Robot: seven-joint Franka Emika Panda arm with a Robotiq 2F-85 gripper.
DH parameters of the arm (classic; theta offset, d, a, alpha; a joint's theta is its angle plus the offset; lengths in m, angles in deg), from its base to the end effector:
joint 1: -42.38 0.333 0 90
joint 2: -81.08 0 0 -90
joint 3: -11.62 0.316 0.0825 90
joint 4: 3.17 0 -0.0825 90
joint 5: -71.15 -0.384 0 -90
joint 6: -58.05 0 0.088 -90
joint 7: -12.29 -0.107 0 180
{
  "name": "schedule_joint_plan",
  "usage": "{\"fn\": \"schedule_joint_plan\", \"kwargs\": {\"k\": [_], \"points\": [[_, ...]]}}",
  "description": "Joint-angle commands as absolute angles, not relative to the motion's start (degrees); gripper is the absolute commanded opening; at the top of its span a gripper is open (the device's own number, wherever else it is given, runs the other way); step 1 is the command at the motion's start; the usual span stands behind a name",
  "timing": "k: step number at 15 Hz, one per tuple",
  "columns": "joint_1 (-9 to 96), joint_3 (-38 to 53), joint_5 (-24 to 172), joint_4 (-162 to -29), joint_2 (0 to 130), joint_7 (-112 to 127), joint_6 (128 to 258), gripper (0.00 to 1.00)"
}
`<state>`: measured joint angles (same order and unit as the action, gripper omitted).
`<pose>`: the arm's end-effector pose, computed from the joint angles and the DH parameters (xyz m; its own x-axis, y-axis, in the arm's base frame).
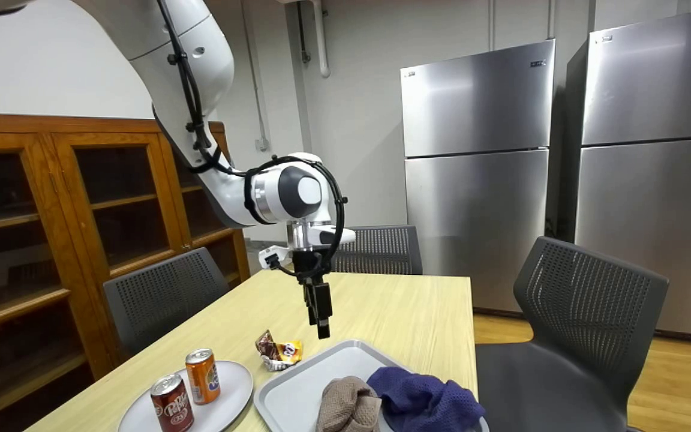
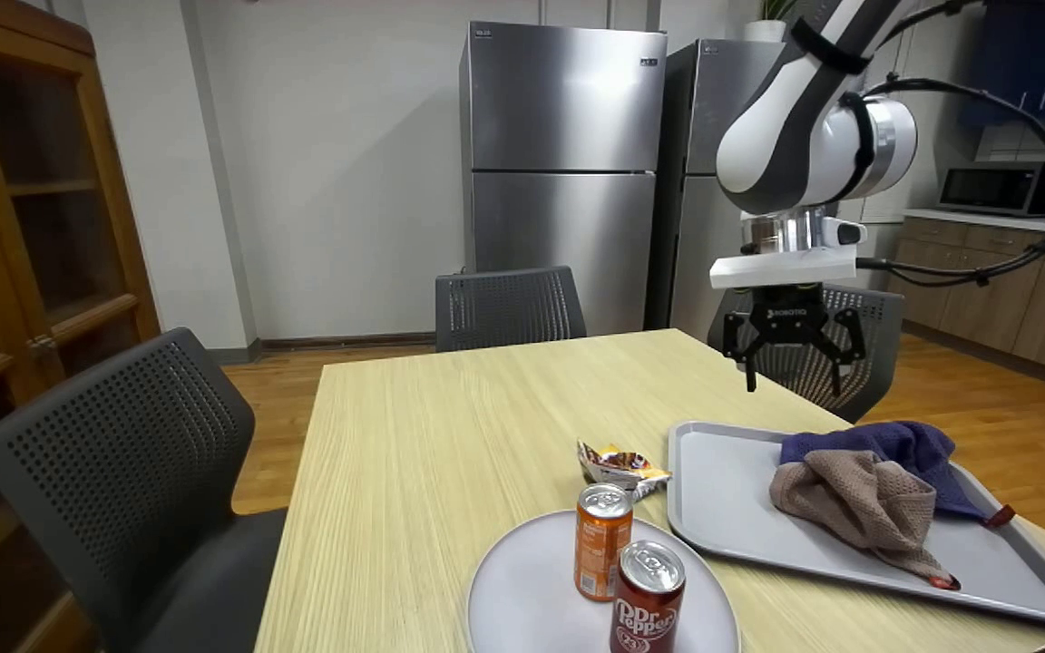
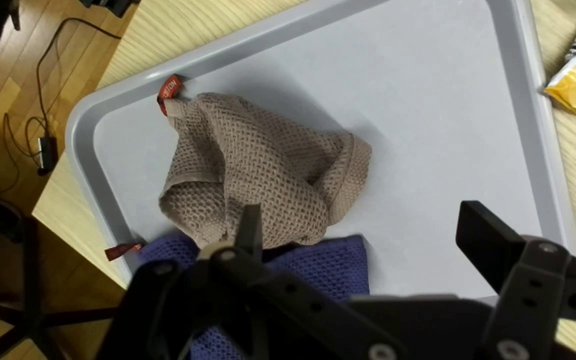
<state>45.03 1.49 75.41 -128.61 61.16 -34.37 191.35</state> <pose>0.5308 -0.0727 0.2129 0.6266 -0.7764 -0.0683 -0.7493 -0.6242 0.2213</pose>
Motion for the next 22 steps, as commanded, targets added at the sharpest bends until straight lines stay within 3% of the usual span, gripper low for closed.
{"fn": "schedule_joint_plan", "kwargs": {"k": [1, 22], "points": [[44.29, 1.03, 77.36, -132.72, 62.59, -33.15, 196.74, 1.00], [46.51, -5.08, 83.70, -137.28, 54.00, -34.14, 210.54, 1.00]]}}
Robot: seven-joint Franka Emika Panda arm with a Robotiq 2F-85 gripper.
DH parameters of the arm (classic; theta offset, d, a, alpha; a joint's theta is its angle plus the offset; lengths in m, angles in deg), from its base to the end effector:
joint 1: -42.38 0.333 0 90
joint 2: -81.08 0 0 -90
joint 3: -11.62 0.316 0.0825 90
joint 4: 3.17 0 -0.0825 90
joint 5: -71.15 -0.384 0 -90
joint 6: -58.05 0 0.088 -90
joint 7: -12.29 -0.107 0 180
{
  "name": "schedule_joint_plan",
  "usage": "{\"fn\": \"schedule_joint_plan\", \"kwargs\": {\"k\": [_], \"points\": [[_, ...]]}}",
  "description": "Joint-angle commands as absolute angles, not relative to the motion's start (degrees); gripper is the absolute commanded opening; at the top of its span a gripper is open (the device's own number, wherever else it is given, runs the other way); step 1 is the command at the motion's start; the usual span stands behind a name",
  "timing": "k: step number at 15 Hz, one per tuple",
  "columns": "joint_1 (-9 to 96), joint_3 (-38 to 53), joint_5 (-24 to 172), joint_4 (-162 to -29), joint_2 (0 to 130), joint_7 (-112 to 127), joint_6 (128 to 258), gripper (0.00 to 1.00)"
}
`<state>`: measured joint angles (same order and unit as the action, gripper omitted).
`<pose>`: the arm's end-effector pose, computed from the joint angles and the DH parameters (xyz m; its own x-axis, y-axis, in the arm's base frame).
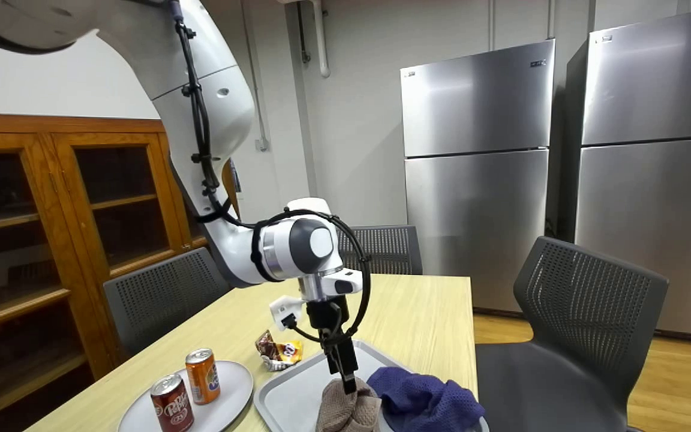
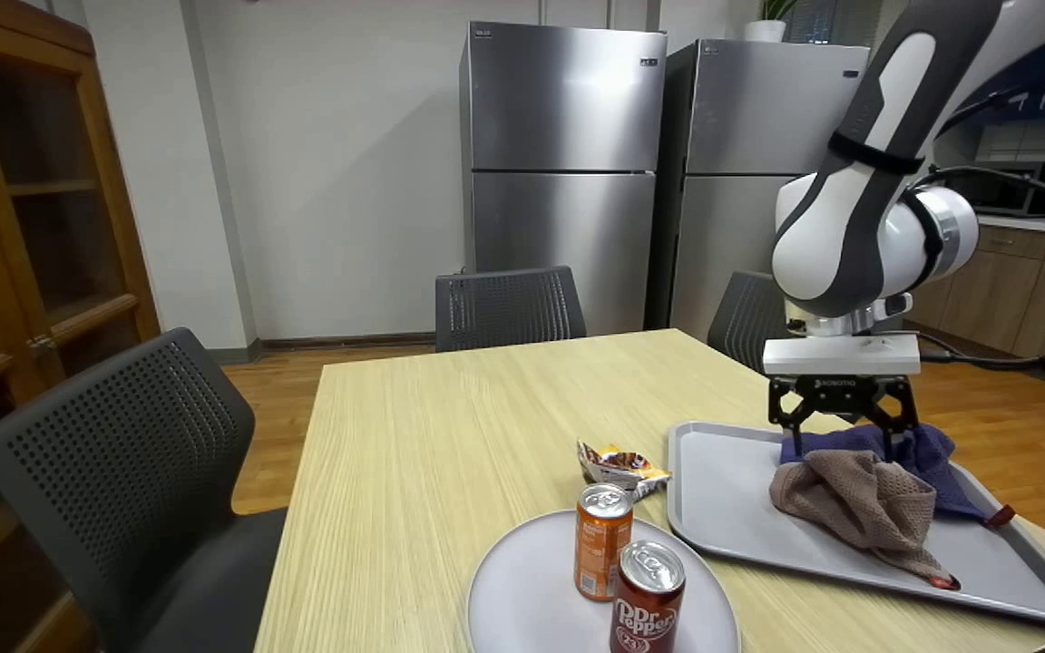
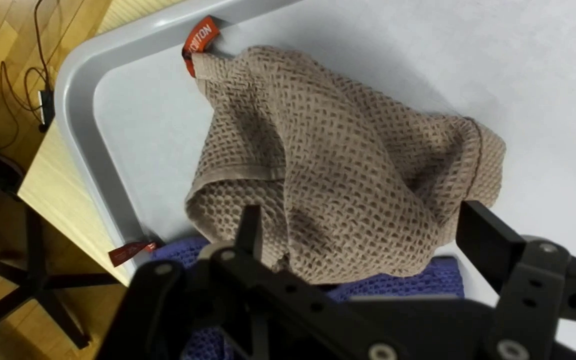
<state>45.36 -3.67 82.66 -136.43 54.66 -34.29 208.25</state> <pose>0.4846 -0.1112 0.1355 0.6780 -0.7349 0.0143 -0.7129 -0.6528 0.2561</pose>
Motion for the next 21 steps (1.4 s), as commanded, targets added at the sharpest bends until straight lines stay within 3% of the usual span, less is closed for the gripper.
{"fn": "schedule_joint_plan", "kwargs": {"k": [1, 21], "points": [[46.58, -5.22, 83.47, -137.31, 53.46, -33.92, 211.07, 1.00], [51.08, -9.99, 81.37, -136.64, 44.59, -33.30, 218.91, 1.00]]}}
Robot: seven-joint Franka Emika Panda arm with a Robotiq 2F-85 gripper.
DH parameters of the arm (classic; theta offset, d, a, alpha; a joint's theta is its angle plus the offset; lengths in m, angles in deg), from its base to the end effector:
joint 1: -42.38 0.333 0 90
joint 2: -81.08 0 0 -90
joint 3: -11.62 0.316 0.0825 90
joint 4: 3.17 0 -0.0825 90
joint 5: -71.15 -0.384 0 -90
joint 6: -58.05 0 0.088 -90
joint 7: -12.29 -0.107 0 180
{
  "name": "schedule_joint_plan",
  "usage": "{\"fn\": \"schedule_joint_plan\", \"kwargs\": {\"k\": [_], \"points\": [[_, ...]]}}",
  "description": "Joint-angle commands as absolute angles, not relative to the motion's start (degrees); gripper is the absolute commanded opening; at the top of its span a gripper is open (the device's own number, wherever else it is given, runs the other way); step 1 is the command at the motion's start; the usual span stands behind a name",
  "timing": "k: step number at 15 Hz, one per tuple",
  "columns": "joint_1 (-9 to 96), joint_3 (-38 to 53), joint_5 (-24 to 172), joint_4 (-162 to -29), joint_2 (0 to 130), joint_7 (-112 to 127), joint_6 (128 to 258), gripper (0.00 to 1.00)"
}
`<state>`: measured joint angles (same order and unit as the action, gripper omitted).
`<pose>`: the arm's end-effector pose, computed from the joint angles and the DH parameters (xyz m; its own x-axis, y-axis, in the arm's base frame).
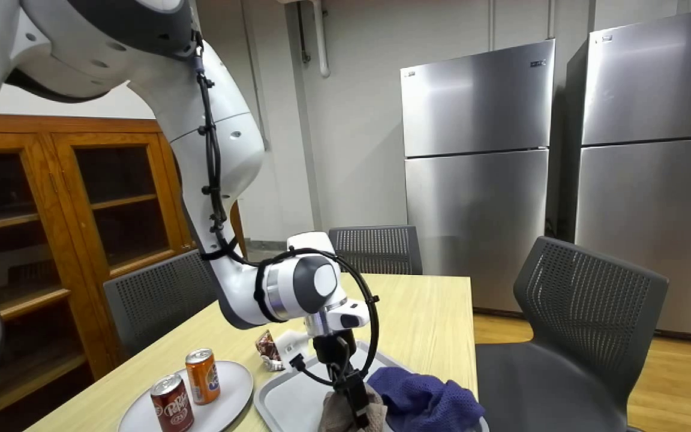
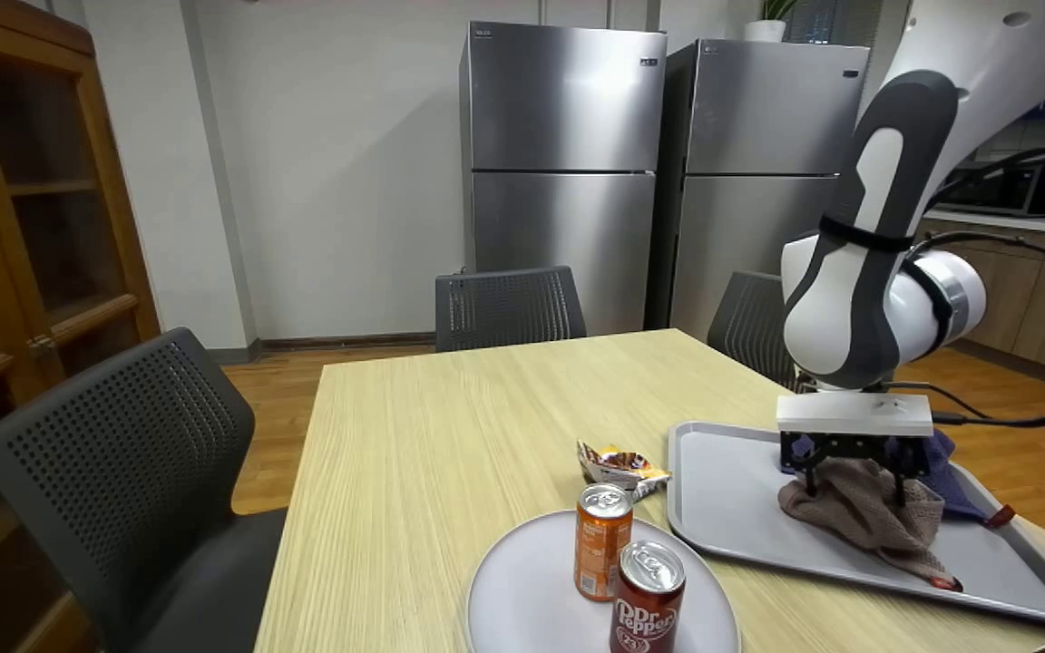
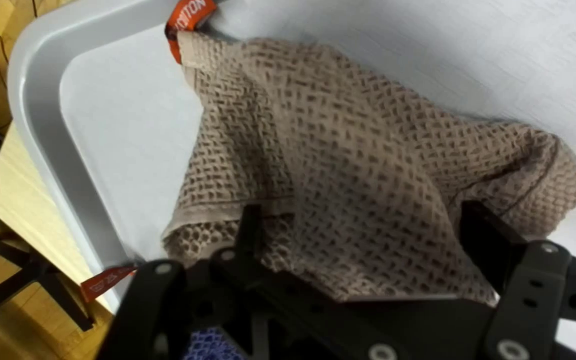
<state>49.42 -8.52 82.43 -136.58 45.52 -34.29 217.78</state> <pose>0.4681 -0.1225 0.0786 0.6990 -0.7128 0.0569 -0.6953 -0.6589 0.2870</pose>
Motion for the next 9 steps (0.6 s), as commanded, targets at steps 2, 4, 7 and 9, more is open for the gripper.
{"fn": "schedule_joint_plan", "kwargs": {"k": [2, 4, 7, 9], "points": [[51.41, -10.23, 81.13, -136.70, 44.51, -33.11, 219.16, 1.00], [51.59, -10.34, 80.88, -136.68, 44.51, -33.05, 219.20, 1.00], [51.77, -10.46, 80.73, -136.73, 44.48, -33.05, 219.31, 0.96], [51.69, -10.36, 80.73, -136.84, 44.56, -32.79, 219.58, 0.71]]}}
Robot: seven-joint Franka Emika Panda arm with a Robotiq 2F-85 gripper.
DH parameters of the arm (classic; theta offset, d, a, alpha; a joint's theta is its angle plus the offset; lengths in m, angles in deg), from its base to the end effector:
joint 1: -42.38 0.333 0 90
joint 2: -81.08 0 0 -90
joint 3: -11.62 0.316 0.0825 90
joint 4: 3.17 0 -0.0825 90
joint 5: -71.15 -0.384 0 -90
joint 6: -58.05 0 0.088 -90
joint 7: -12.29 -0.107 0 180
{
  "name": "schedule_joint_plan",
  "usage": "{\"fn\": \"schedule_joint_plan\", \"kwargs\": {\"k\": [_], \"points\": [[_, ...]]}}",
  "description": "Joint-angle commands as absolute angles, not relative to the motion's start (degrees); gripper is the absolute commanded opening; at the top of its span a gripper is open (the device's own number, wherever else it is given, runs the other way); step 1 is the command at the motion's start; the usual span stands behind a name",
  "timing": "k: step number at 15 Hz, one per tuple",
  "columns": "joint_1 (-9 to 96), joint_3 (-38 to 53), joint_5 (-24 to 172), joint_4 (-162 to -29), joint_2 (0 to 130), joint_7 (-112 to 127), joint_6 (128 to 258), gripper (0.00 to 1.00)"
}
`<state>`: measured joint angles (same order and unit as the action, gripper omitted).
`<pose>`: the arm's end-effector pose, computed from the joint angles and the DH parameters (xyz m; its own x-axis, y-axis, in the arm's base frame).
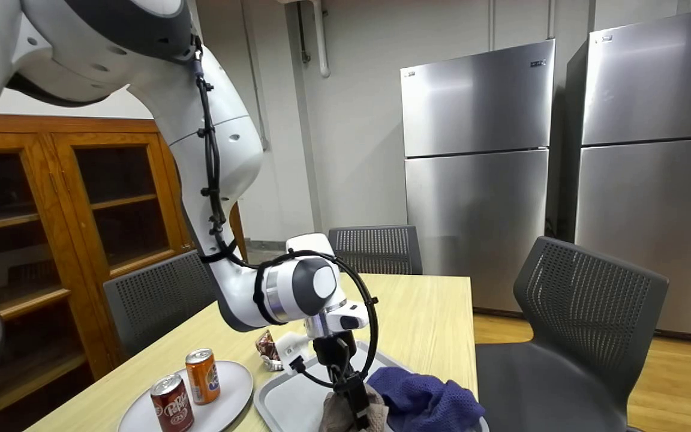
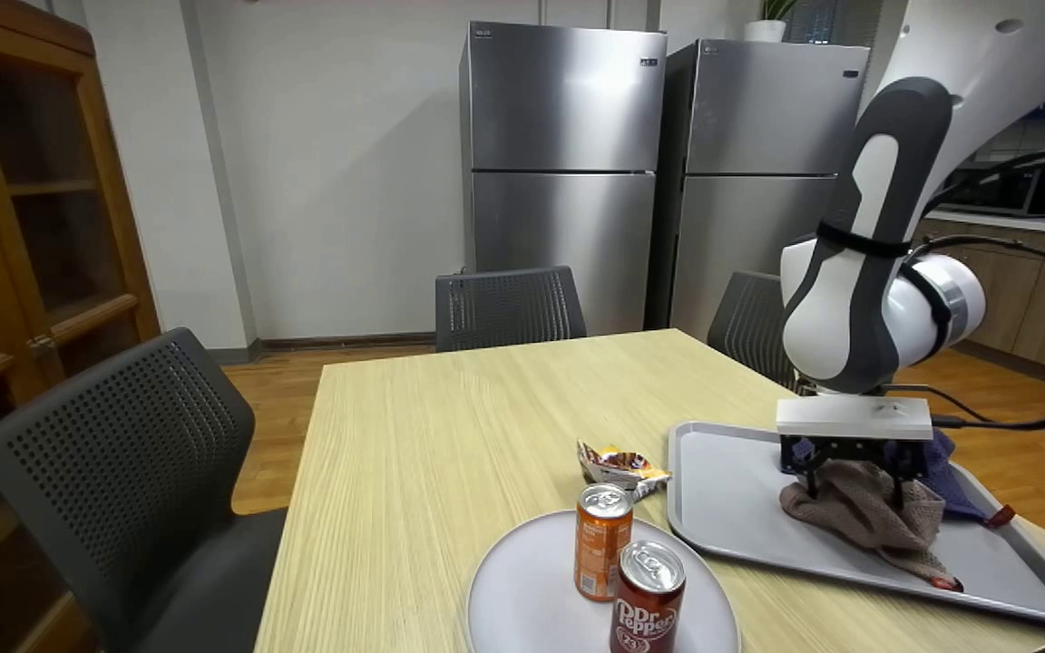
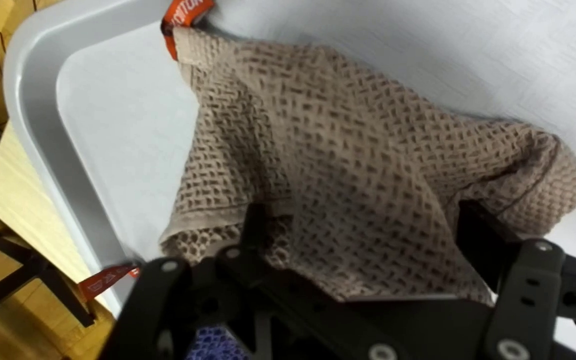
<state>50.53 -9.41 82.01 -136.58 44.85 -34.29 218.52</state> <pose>0.4679 -0.1221 0.0760 0.7009 -0.7103 0.0659 -0.6945 -0.6584 0.2901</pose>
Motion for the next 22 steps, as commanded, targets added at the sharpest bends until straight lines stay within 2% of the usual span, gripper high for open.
{"fn": "schedule_joint_plan", "kwargs": {"k": [1, 5, 10, 22], "points": [[51.69, -10.34, 80.64, -136.82, 44.56, -32.83, 219.58, 0.69], [51.84, -10.41, 80.53, -136.88, 44.55, -32.87, 219.82, 0.37], [51.92, -10.38, 80.26, -136.96, 44.53, -32.85, 219.90, 0.01], [51.25, -10.07, 78.60, -138.93, 51.67, -31.07, 216.25, 0.02]]}}
